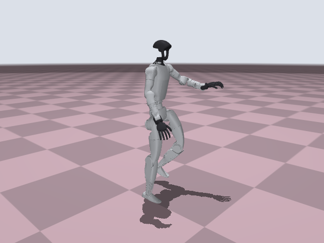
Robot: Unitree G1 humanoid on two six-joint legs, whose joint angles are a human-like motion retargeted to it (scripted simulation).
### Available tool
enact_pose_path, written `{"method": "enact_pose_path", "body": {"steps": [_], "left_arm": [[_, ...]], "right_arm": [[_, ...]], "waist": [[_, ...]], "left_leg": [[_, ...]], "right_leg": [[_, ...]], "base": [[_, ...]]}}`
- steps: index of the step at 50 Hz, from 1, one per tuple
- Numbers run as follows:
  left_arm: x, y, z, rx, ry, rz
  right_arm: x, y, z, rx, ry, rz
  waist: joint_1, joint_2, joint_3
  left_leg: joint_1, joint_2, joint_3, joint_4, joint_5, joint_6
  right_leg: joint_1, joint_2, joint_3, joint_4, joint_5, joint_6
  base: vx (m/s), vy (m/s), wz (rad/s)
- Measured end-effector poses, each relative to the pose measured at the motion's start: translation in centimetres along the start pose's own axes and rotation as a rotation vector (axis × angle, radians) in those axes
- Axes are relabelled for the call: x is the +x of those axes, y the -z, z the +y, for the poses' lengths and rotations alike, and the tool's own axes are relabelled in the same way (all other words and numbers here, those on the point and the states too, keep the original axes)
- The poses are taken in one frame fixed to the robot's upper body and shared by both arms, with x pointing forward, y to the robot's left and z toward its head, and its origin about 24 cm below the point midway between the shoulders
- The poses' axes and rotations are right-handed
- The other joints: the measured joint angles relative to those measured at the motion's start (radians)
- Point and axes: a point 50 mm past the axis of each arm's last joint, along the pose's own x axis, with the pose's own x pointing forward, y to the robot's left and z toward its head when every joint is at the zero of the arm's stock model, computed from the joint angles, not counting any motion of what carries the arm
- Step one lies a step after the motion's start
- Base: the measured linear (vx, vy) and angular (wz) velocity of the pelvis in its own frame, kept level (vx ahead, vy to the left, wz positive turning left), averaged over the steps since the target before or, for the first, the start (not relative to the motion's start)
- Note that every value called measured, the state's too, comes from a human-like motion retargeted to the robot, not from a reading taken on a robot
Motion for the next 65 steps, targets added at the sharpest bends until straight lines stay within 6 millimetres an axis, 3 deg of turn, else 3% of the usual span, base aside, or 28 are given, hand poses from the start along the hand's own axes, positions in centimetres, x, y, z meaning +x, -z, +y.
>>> {"method": "enact_pose_path", "body": {"steps": [3, 5, 7, 9, 10, 12, 13, 18, 21, 24, 27, 30, 33, 36, 39, 42, 45, 50, 54, 60, 62, 65], "left_arm": [[2.4, 1.2, 5.3, 0.0, -0.206, 0.009], [3.6, 0.6, 9.1, -0.297, -0.326, -0.007], [4.0, 1.6, 11.7, -0.254, -0.418, -0.007], [4.5, 3.1, 14.2, -0.1, -0.504, 0.021], [4.7, 3.2, 15.2, -0.105, -0.534, 0.021], [5.0, 5.1, 17.3, 0.098, -0.592, 0.089], [5.1, 5.4, 18.1, 0.115, -0.61, 0.1], [5.4, 6.7, 19.7, 0.172, -0.628, 0.143], [5.4, 7.3, 18.6, 0.203, -0.564, 0.162], [5.2, 7.7, 15.7, 0.224, -0.435, 0.183], [4.7, 7.6, 10.7, 0.221, -0.236, 0.204], [3.2, 6.7, 4.4, 0.214, 0.039, 0.221], [0.6, 5.1, -1.6, 0.217, 0.325, 0.223], [-3.0, 3.1, -6.4, 0.207, 0.555, 0.216], [-6.8, 0.9, -9.7, 0.172, 0.712, 0.199], [-9.6, -1.4, -11.7, 0.132, 0.798, 0.166], [-11.1, -3.4, -12.7, 0.085, 0.819, 0.125], [-11.8, -5.4, -13.0, 0.038, 0.778, 0.056], [-11.4, -5.7, -12.7, 0.009, 0.717, 0.015], [-7.4, -3.8, -9.5, -0.04, 0.453, 0.011], [-5.5, -2.6, -7.4, -0.044, 0.326, 0.02], [-2.3, -0.7, -3.0, -0.043, 0.118, 0.045]], "right_arm": [[1.2, -2.5, -2.6, 0.042, 0.072, -0.061], [1.9, -4.5, -4.2, 0.09, 0.087, -0.104], [2.2, -5.6, -5.4, 0.098, 0.113, -0.141], [2.4, -6.9, -6.5, 0.107, 0.144, -0.178], [2.5, -7.4, -6.7, 0.118, 0.148, -0.19], [2.5, -8.3, -7.5, 0.131, 0.175, -0.215], [2.5, -8.7, -7.5, 0.14, 0.174, -0.224], [2.1, -9.5, -6.0, 0.104, 0.115, -0.273], [1.7, -8.9, -4.0, 0.021, 0.03, -0.286], [1.0, -7.0, -1.5, -0.058, -0.068, -0.264], [-0.1, -4.1, 1.0, -0.095, -0.158, -0.205], [-1.6, -0.9, 3.6, -0.096, -0.256, -0.123], [-3.6, 1.6, 6.3, -0.084, -0.356, -0.055], [-5.6, 3.2, 8.9, -0.088, -0.452, -0.021], [-7.5, 4.2, 10.9, -0.094, -0.537, -0.012], [-9.0, 4.8, 12.2, -0.08, -0.595, -0.015], [-9.9, 5.2, 12.8, -0.084, -0.621, -0.031], [-10.3, 5.9, 12.5, -0.182, -0.621, -0.075], [-9.5, 6.9, 11.1, -0.232, -0.583, -0.06], [-6.1, 8.4, 6.3, -0.169, -0.345, 0.101], [-4.8, 8.6, 4.2, -0.117, -0.231, 0.168], [-2.9, 8.4, 0.7, -0.021, -0.07, 0.247]], "waist": [[0.04, 0.006, -0.008], [0.066, 0.014, -0.011], [0.081, 0.022, -0.022], [0.091, 0.028, -0.028], [0.096, 0.029, -0.033], [0.101, 0.031, -0.033], [0.106, 0.029, -0.034], [0.124, 0.023, -0.045], [0.118, 0.031, -0.054], [0.092, 0.046, -0.046], [0.042, 0.068, -0.006], [-0.01, 0.073, 0.039], [-0.052, 0.037, 0.056], [-0.085, 0.009, 0.077], [-0.106, -0.002, 0.095], [-0.119, -0.004, 0.104], [-0.123, -0.012, 0.111], [-0.146, -0.045, 0.13], [-0.159, -0.048, 0.109], [-0.106, 0.019, 0.044], [-0.081, 0.031, 0.03], [-0.056, 0.031, 0.013]], "left_leg": [[-0.075, 0.055, 0.102, 0.133, -0.051, 0.028], [-0.116, 0.082, 0.146, 0.172, -0.075, 0.029], [-0.14, 0.09, 0.173, 0.154, -0.089, 0.023], [-0.153, 0.097, 0.2, 0.097, -0.102, 0.023], [-0.152, 0.102, 0.217, 0.057, -0.107, 0.025], [-0.131, 0.105, 0.267, -0.063, -0.103, 0.034], [-0.111, 0.103, 0.296, -0.137, -0.099, 0.036], [0.048, 0.038, 0.491, -0.617, -0.049, 0.001], [0.147, -0.009, 0.589, -0.877, 0.067, -0.035], [0.221, -0.033, 0.558, -1.007, 0.17, -0.051], [0.293, -0.032, 0.454, -1.036, 0.173, -0.052], [0.339, -0.032, 0.354, -1.028, 0.145, -0.038], [0.334, -0.056, 0.259, -1.008, 0.117, -0.028], [0.331, -0.068, 0.166, -0.986, 0.094, -0.042], [0.33, -0.071, 0.079, -0.971, 0.082, -0.061], [0.32, -0.071, -0.011, -0.96, 0.07, -0.081], [0.317, -0.089, -0.104, -0.958, 0.058, -0.093], [0.365, -0.163, -0.285, -0.976, 0.029, -0.105], [0.42, -0.207, -0.414, -0.997, 0.003, -0.112], [0.423, -0.225, -0.525, -0.935, 0.013, -0.105], [0.384, -0.24, -0.485, -0.841, 0.039, -0.09], [0.24, -0.235, -0.299, -0.584, 0.028, -0.048]], "right_leg": [[0.034, -0.014, -0.022, -0.004, -0.023, 0.001], [0.053, -0.012, -0.036, -0.004, -0.035, 0.005], [0.076, -0.012, -0.055, -0.005, -0.049, 0.013], [0.097, -0.009, -0.078, -0.004, -0.064, 0.02], [0.107, -0.008, -0.091, -0.004, -0.071, 0.022], [0.123, -0.007, -0.116, 0.003, -0.087, 0.029], [0.13, -0.006, -0.128, 0.008, -0.095, 0.032], [0.15, 0.005, -0.185, 0.059, -0.139, 0.051], [0.164, 0.029, -0.221, 0.106, -0.155, 0.046], [0.193, 0.048, -0.258, 0.18, -0.145, 0.009], [0.201, 0.043, -0.302, 0.353, -0.086, -0.092], [0.094, 0.0, -0.292, 0.682, -0.004, -0.224], [-0.086, -0.026, -0.213, 0.96, -0.026, -0.251], [-0.208, -0.02, -0.164, 1.064, -0.094, -0.26], [-0.285, 0.008, -0.142, 1.02, -0.126, -0.274], [-0.331, 0.06, -0.117, 0.865, -0.129, -0.276], [-0.338, 0.099, -0.085, 0.626, -0.079, -0.231], [-0.239, 0.146, 0.144, 0.127, 0.044, -0.049], [-0.165, 0.137, 0.339, -0.038, 0.062, 0.064], [-0.088, 0.092, 0.211, -0.032, 0.071, 0.058], [-0.066, 0.068, 0.169, -0.005, 0.04, 0.052], [-0.041, 0.016, 0.095, 0.039, -0.006, 0.045]], "base": [[0.32, -0.07, 0.29], [0.31, -0.05, 0.3], [0.32, -0.04, 0.37], [0.32, -0.02, 0.49], [0.32, -0.01, 0.56], [0.33, 0.0, 0.59], [0.34, 0.02, 0.57], [0.36, 0.06, 0.5], [0.39, 0.12, 0.56], [0.4, 0.16, 0.86], [0.39, 0.2, 1.41], [0.33, 0.18, 1.64], [0.29, 0.11, 1.68], [0.29, 0.07, 1.66], [0.28, 0.04, 1.6], [0.29, 0.0, 1.67], [0.31, -0.04, 1.71], [0.39, -0.08, 1.96], [0.47, -0.12, 1.73], [0.45, -0.15, 1.15], [0.4, -0.16, 1.14], [0.35, -0.15, 1.45]]}}
